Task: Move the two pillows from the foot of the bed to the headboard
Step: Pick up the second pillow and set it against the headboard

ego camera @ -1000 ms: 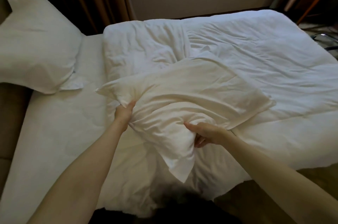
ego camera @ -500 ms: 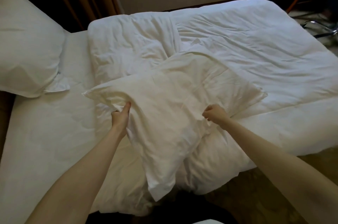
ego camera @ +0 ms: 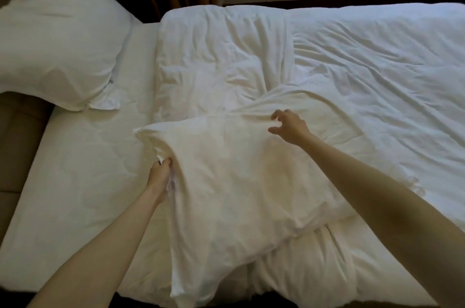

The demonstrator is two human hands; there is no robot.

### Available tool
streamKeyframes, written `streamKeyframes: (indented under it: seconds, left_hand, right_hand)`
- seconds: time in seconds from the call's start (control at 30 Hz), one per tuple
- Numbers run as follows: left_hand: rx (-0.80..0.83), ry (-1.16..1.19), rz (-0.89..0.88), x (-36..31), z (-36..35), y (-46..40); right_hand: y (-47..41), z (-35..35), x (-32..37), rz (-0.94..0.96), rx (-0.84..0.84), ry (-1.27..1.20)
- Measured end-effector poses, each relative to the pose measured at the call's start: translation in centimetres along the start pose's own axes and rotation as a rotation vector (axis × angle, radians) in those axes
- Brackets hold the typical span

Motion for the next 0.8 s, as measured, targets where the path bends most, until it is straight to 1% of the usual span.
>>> streamKeyframes:
  seconds: [0.1,0.2,0.23,0.33,0.43,0.5,0.57,0.67,0.73,0.8]
  left_hand:
    - [0.053,0.097,0.110,0.8,-0.7,-0.9]
    - [0.112,0.195,0.153,1.1,-1.6,-2.3]
    - [0.101,0.214,0.157,1.0,-1.6,-2.8]
    - [-0.013,0.221,0.164,1.1,-0.5,-4.4]
    - [-0.049,0.190,0.167,1.3,0.0,-5.4]
    - [-0.044,0.134,0.131,0.8,-0.3,-5.2]
    - [-0.018,0.106,0.082,0.2,-1.3,-4.4]
    - [0.014,0.161,0.020,-0.5,-2.7,-2.5]
    - [0.011,0.187,0.009,-0.2,-2.8,-1.4]
    - [-0.001,0.229,0.030,1.0,-2.4,-0.3]
  right_hand:
    - [-4.7,-0.6,1.9,0.083,0.037,0.097]
    - [-9.0,-1.8,3.1,0.150,0.090,0.232]
    - [-10.0,-2.5,2.9,0.155,0.141,0.292]
    - [-11.6,-5.0,0.9,0.125,0.316,0.470]
    - [-11.6,-7.3,-1.3,0.096,0.355,0.474]
    - [-11.0,-8.2,-2.4,0.070,0.360,0.448]
    - [-10.1,-8.4,-3.2,0.056,0.322,0.446]
    - [-8.5,-7.2,-2.0,0.114,0.126,0.467]
    - [-7.2,-6.3,-0.9,0.156,0.013,0.476]
    - [-5.8,-5.5,0.0,0.181,-0.037,0.477]
Point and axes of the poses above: each hand's wrist, its own y-axis away from the middle knuckle, its own z-axis out of the back of the hand, x = y × z, the point moved 10 cm from there along -y, towards the middle knuckle, and after that the axes turned 3 degrees about -x, right-handed, at the moved point
